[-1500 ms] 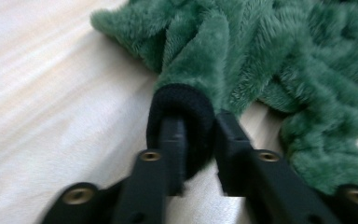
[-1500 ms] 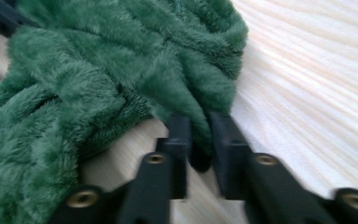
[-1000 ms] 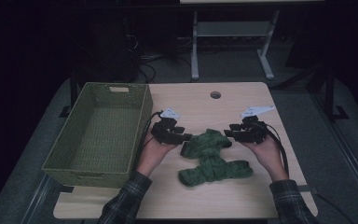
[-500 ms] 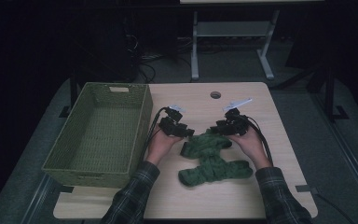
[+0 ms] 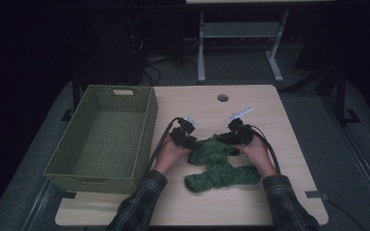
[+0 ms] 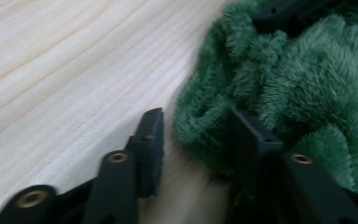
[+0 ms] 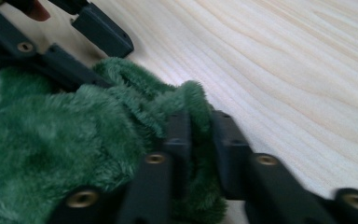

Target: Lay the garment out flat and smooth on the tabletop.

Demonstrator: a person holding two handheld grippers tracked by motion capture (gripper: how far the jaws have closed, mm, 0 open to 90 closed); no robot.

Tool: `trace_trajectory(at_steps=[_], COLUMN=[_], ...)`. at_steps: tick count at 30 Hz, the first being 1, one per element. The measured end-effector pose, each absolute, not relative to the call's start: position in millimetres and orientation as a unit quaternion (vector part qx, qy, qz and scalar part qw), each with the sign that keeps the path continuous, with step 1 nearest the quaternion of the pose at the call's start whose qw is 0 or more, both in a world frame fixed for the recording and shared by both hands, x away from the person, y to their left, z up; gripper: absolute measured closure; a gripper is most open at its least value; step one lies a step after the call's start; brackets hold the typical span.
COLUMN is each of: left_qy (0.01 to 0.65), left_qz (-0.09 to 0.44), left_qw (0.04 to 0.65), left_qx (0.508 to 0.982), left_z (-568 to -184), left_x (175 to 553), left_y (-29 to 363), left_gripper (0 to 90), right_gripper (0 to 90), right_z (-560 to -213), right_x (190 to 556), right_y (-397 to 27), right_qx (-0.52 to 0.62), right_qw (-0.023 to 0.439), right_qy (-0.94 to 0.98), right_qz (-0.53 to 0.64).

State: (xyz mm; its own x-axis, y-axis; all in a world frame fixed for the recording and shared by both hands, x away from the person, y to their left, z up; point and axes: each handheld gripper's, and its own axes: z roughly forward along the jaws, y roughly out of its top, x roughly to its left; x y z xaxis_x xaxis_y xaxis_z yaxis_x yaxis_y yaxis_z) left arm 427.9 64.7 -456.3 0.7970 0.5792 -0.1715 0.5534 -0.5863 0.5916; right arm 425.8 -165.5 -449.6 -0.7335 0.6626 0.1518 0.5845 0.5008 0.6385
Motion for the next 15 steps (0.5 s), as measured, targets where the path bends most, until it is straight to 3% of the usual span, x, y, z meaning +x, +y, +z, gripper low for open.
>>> trace_trajectory(at_steps=[6, 15], left_qy=[0.308, 0.312], left_qz=[0.010, 0.067], left_qw=[0.323, 0.374], left_qx=[0.895, 0.871], left_z=[-456.0, -425.0], left_x=[426.2, 421.9], left_y=[62.1, 75.7], left_gripper=[82.2, 85.0], right_gripper=[86.2, 86.1], right_z=[-449.8, -420.5], right_x=[421.8, 410.9], right_y=[-168.0, -185.6], right_qx=[0.356, 0.355], right_qw=[0.062, 0.106], right_qy=[0.865, 0.843], right_qz=[0.350, 0.389])
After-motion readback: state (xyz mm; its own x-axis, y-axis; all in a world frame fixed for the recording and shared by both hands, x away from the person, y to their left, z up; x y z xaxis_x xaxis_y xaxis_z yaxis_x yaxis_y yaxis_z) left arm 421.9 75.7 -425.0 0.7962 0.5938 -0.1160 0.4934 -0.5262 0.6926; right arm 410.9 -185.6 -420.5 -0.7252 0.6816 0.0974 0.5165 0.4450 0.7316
